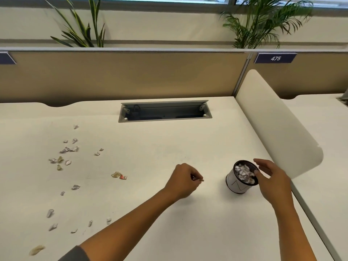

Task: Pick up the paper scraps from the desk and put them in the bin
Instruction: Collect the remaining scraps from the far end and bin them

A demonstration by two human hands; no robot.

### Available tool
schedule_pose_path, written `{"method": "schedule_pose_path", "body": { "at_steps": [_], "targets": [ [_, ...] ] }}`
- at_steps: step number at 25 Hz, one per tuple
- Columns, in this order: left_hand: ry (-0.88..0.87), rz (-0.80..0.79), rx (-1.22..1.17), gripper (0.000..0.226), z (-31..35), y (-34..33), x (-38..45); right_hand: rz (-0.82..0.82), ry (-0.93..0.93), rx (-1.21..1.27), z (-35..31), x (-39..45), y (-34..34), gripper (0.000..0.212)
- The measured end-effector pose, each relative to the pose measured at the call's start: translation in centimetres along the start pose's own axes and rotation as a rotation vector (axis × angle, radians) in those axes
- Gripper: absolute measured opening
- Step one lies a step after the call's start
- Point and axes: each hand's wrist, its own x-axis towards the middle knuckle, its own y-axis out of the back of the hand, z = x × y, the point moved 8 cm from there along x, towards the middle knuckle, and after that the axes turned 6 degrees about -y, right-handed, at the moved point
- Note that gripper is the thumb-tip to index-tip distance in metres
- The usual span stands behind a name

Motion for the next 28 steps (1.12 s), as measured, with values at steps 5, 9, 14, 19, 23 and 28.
{"method": "schedule_pose_path", "body": {
  "at_steps": [5,9,14,19,23,28],
  "targets": [
    [-0.127,-0.115,0.006,0.011,6.5,-5.3,3.7,0.007,0.010,0.091,0.9,-0.3,0.2,0.029],
    [-0.146,-0.131,0.015,0.020,9.6,-8.0,6.2,-0.015,0.013,0.133,1.3,-0.5,-0.1,0.031],
    [-0.170,-0.152,-0.080,0.042,10.4,-8.5,7.3,-0.042,-0.009,0.149,1.8,0.0,0.1,0.027],
    [-0.138,-0.090,-0.188,0.049,8.3,-6.7,6.3,-0.088,0.038,0.073,1.1,-0.2,-1.7,0.030],
    [-0.131,-0.043,-0.191,0.040,6.6,-4.8,5.3,-0.082,0.109,-0.097,0.0,0.2,-3.6,0.020],
    [-0.092,0.004,-0.141,0.031,3.8,-2.5,3.7,0.044,0.059,-0.356,-0.1,1.4,-3.5,0.013]
  ]
}}
